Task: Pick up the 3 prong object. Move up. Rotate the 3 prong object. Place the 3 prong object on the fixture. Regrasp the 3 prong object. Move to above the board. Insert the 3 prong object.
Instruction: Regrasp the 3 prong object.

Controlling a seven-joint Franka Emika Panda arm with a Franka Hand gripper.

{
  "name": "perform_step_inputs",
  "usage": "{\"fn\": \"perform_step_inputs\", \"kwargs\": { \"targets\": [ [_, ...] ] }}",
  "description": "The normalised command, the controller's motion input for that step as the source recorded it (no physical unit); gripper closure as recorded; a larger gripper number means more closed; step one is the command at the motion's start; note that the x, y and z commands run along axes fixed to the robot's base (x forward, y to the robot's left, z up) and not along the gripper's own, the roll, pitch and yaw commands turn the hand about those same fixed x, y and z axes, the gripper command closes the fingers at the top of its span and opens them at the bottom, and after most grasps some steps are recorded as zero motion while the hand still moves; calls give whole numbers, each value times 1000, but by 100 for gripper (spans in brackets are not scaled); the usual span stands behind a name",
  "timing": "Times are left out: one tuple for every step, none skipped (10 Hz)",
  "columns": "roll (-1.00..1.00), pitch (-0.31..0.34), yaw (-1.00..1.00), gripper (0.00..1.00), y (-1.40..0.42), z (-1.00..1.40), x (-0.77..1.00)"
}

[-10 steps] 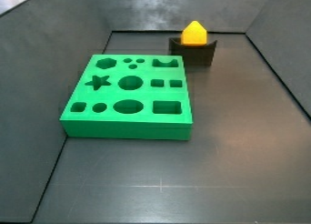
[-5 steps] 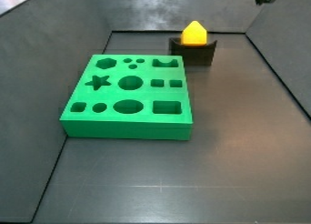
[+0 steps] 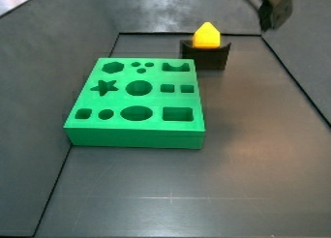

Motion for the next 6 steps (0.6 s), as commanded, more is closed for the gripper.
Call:
{"fn": "perform_step_inputs", "kwargs": {
  "targets": [
    [64,-3,58,0,64,-1000,56],
    [59,-18,59,0,58,-1000,67],
    [68,-26,54,0,52,-1000,79],
    [71,-27,45,0,47,-1000,91],
    [71,-25,41,0,43,-1000,101],
    [74,-24,33,0,34,-1000,117]
  ]
}}
